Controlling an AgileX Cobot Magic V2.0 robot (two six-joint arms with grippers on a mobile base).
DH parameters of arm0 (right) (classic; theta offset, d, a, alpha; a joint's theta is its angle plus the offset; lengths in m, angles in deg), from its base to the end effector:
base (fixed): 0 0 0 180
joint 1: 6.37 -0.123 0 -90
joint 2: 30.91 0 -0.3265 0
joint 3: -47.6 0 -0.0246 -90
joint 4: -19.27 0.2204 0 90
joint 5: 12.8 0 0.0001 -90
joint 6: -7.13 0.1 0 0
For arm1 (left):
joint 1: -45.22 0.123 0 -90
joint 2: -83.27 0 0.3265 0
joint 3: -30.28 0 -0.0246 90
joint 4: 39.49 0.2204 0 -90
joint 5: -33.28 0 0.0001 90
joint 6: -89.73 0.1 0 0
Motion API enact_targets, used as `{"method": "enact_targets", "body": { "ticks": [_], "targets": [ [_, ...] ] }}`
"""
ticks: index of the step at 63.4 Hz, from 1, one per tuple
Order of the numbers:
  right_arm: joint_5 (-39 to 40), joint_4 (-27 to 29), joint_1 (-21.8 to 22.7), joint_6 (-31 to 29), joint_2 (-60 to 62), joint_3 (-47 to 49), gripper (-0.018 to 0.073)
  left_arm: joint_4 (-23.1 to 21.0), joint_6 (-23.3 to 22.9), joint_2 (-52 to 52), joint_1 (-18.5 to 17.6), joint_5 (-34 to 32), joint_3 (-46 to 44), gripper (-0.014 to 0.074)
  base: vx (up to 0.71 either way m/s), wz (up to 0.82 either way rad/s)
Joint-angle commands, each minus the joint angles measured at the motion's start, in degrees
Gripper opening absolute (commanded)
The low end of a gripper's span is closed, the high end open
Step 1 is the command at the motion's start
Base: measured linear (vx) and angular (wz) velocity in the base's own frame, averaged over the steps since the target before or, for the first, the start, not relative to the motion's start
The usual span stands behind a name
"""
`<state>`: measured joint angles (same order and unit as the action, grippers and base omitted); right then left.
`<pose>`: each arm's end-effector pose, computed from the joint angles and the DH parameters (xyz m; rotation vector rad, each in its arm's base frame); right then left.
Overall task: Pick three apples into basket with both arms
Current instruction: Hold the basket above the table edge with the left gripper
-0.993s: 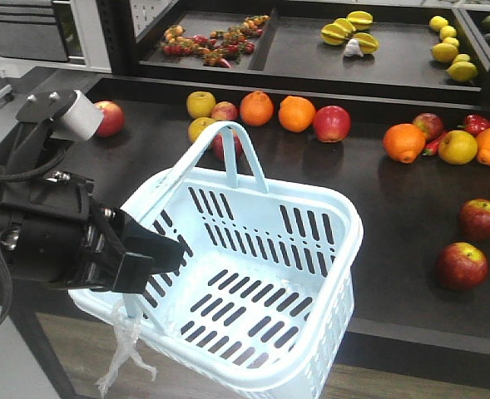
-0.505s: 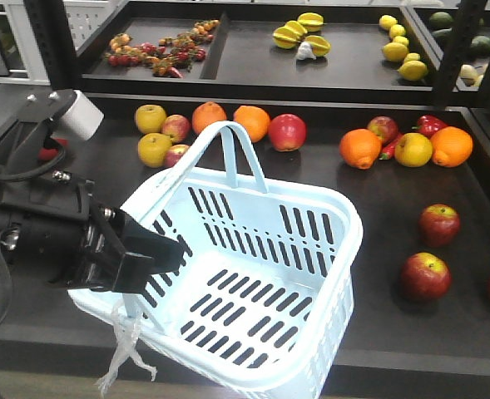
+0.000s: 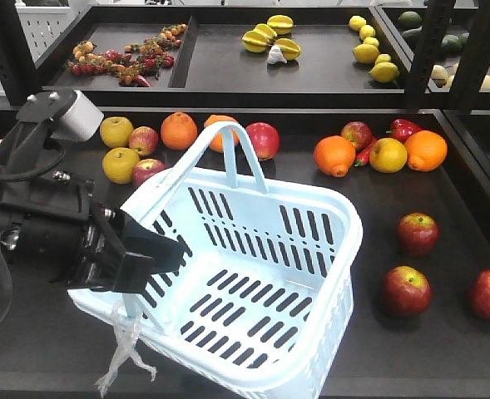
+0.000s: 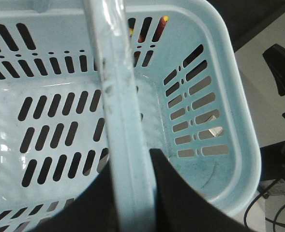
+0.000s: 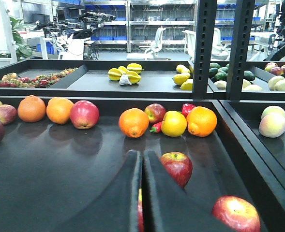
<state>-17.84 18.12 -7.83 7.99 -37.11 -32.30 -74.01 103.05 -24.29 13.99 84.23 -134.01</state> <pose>-0.0064 -0.0003 0.1957 -0.0229 1.5905 0.0146 0.1362 -0.1341 0.4040 0.6726 2.3095 -0.8815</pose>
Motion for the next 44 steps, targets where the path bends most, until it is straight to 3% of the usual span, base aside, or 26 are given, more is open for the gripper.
{"method": "enact_targets", "body": {
  "ticks": [1, 44],
  "targets": [
    [4.1, -0.6, 0.3, -0.1, 0.6, -0.7, -0.0005, -2.9, -0.1, -1.5, -0.4, -3.5, -1.6, -0.0008, 0.08, -0.05],
    [4.1, -0.6, 0.3, -0.1, 0.6, -0.7, -0.0005, -2.9, -0.1, -1.5, -0.4, -3.5, -1.6, -0.0008, 0.06, -0.02]
  ]
}}
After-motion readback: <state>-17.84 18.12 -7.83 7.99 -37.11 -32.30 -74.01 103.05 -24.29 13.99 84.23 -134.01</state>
